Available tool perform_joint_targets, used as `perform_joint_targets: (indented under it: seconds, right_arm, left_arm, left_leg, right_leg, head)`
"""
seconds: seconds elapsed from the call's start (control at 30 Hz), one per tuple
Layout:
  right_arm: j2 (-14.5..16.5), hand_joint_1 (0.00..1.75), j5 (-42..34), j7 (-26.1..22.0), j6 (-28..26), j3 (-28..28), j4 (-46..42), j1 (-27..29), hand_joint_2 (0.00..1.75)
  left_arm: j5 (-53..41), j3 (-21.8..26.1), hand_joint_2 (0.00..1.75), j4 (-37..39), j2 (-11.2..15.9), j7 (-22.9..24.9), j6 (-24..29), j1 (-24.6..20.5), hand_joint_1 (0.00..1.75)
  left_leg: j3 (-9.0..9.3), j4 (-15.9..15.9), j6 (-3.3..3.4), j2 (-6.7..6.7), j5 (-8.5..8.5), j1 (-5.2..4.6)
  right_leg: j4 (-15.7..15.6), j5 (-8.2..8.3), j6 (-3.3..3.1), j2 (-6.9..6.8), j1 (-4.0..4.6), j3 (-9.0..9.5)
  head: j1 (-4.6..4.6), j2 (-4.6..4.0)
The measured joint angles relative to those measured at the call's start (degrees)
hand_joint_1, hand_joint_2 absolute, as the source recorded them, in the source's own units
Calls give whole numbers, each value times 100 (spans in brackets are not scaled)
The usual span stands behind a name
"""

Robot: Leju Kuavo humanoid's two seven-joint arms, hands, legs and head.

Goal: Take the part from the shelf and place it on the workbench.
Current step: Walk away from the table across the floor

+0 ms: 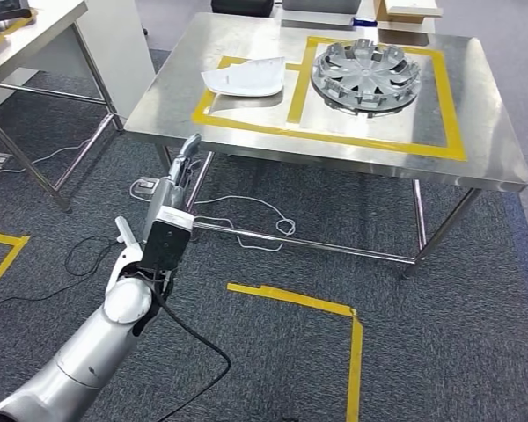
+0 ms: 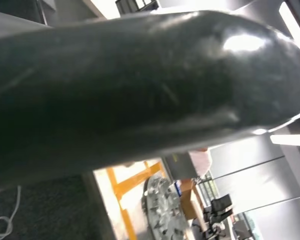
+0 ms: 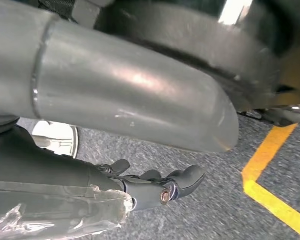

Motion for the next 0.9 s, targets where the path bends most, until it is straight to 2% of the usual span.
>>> perform_joint_targets:
  seconds: [0.07, 0.1, 0.13, 0.17, 0.2, 0.23, 0.27, 0.3, 0.33, 0.37, 0.4, 0.43, 0.47, 0.5, 0.53, 0.57, 0.63, 0.67, 0.7, 0.73, 0.8, 0.83, 0.87, 0.9]
  right_arm:
    - [0, 0, -5, 7, -3, -7, 2, 3, 0]
    - [0, 0, -15, 11, -5, -20, 3, 6, 0]
    - [1, 0, -40, 14, -8, -49, 4, 10, 0]
    - [3, 0, -76, 13, 3, -80, 3, 36, 0]
    - [3, 0, -112, 9, 18, -110, 5, 65, 0]
    - [4, 0, -142, 3, 34, -131, 8, 95, 0]
    - [3, 0, -157, -2, 52, -137, 11, 123, 0]
    - [2, 0, -166, -8, 61, -138, 16, 131, 0]
    - [3, 0, -176, -14, 71, -138, 19, 136, 0]
    - [5, 0, -189, -19, 79, -139, 22, 140, 0]
    - [9, 0, -203, -23, 86, -139, 26, 142, 0]
    - [15, 0, -212, -25, 89, -139, 27, 139, 0]
    - [25, 0, -220, -25, 87, -140, 28, 132, 0]
    - [32, 0, -227, -24, 83, -142, 28, 117, 0]
    - [38, 0, -232, -25, 77, -146, 28, 103, 0]
    - [42, 0, -239, -29, 73, -151, 28, 97, 0]
    - [43, 0, -267, -42, 67, -161, 29, 114, 0]
    - [43, 0, -289, -50, 62, -166, 29, 131, 0]
    - [44, 0, -314, -56, 55, -170, 29, 144, 0]
    - [45, 0, -339, -63, 43, -174, 29, 151, 0]
    - [46, 0, -388, -74, -2, -180, 26, 162, 0]
    - [45, 0, -411, -77, -35, -181, 23, 173, 0]
    - [45, 0, -435, -75, -71, -181, 18, 186, 0]
    - [43, 0, -459, -70, -105, -181, 8, 200, 0]
  left_arm:
    - [-4, -13, 0, -1, 0, 14, -4, 14, 0]
    - [-7, -29, 0, -1, 0, 27, -10, 29, 0]
    - [19, -51, 0, -2, -4, 44, -30, 59, 0]
    - [56, -83, 0, -2, -8, 52, -50, 123, 0]
    - [94, -116, 0, -2, -9, 55, -68, 194, 0]
    - [132, -143, 0, 0, -9, 50, -81, 264, 0]
    - [145, -164, 0, 3, -2, 40, -80, 325, 0]
    - [155, -175, 0, 8, 4, 34, -80, 355, 0]
    - [171, -185, 0, 13, 9, 33, -84, 379, 0]
    - [186, -196, 0, 17, 11, 34, -91, 397, 0]
    - [198, -208, 0, 19, 11, 44, -99, 407, 0]
    - [201, -220, 0, 19, 10, 63, -109, 410, 0]
    - [196, -232, 0, 19, 10, 83, -119, 413, 0]
    - [192, -242, 0, 18, 10, 101, -128, 420, 0]
    - [193, -252, 0, 17, 11, 117, -140, 436, 0]
    - [197, -261, 0, 17, 11, 132, -150, 464, 0]
    - [206, -287, 0, 19, 9, 164, -166, 548, 0]
    - [204, -306, 0, 25, 7, 173, -165, 598, 0]
    - [190, -323, 0, 43, 2, 176, -151, 659, 0]
    - [154, -335, 0, 80, -4, 176, -113, 737, 0]
    - [20, -327, 0, 220, -12, 158, 37, 952, 0]
    - [-60, -311, 0, 319, -11, 134, 134, 1067, 0]
    - [-124, -283, 0, 444, -9, 93, 226, 1157, 0]
    - [-168, -239, 0, 599, -5, 36, 303, 1219, 0]
  left_leg:
    - [-30, 12, -7, 0, 16, 2]
    - [-56, 31, -16, -1, 27, 3]
    - [-106, 74, -42, -1, 43, -6]
    - [-154, 121, -92, -3, 51, -8]
    - [-270, 334, -168, -10, -66, 0]
    - [-422, 647, -244, -17, -241, 12]
    - [-597, 1047, -307, -24, -468, 39]
    - [-783, 1492, -345, -30, -700, 62]
    - [-884, 1754, -357, -30, -784, 76]
    - [-895, 1827, -358, -30, -760, 87]
    - [-785, 1653, -350, -41, -621, 95]
    - [-588, 1302, -332, -80, -419, 100]
    - [-364, 891, -302, -179, -248, 104]
    - [-180, 531, -274, -272, -133, 107]
    - [-76, 313, -249, -344, -90, 105]
    - [-41, 219, -228, -382, -99, 97]
    - [-54, 183, -175, -304, -75, 85]
    - [-58, 160, -136, -253, -48, 87]
    - [-64, 138, -96, -197, -20, 92]
    - [-75, 120, -62, -134, 2, 96]
    - [-115, 122, -28, -8, 19, 67]
    - [-135, 125, -17, 60, 25, 49]
    - [-152, 127, -10, 123, 30, 33]
    - [-163, 131, -6, 179, 34, 19]
  right_leg:
    - [-160, 77, 1, -2, -1, 143]
    - [-470, 192, -2, -3, -4, 369]
    - [-907, 299, -28, -2, -3, 669]
    - [-1297, 401, -85, -3, -8, 917]
    - [-1649, 497, -158, -3, -13, 1122]
    - [-1785, 525, -230, -2, -15, 1171]
    - [-1788, 565, -279, 0, -21, 1133]
    - [-1787, 590, -295, 9, -21, 1094]
    - [-1785, 608, -292, 25, -21, 1065]
    - [-1783, 627, -284, 49, -21, 1039]
    - [-1780, 645, -270, 80, -21, 1020]
    - [-1778, 662, -253, 116, -21, 1007]
    - [-1775, 681, -229, 152, -19, 992]
    - [-1766, 701, -203, 191, -16, 971]
    - [-1760, 725, -169, 229, -18, 941]
    - [-1757, 751, -131, 266, -24, 909]
    - [-1768, 795, -52, 333, -49, 858]
    - [-1737, 768, -24, 313, -55, 821]
    - [-1606, 669, -1, 262, -56, 746]
    - [-1342, 500, 14, 191, -55, 616]
    - [-556, 86, 46, 86, -51, 275]
    - [-241, -38, 58, 73, -50, 153]
    - [-115, -60, 61, 67, -48, 127]
    - [-225, 22, 53, 52, -44, 227]
  head:
    - [3, 0]
    - [3, 0]
    - [-1, 0]
    - [-3, 0]
    - [-10, 0]
    - [-16, 0]
    - [-20, 0]
    - [-26, 0]
    - [-27, 0]
    - [-27, 0]
    - [-27, 0]
    - [-27, 0]
    - [-24, 0]
    - [-23, 0]
    - [-22, 0]
    - [-21, 0]
    - [-26, 0]
    - [-21, 0]
    - [-4, 0]
    - [13, 0]
    - [42, 0]
    - [43, 0]
    - [44, 0]
    - [45, 0]
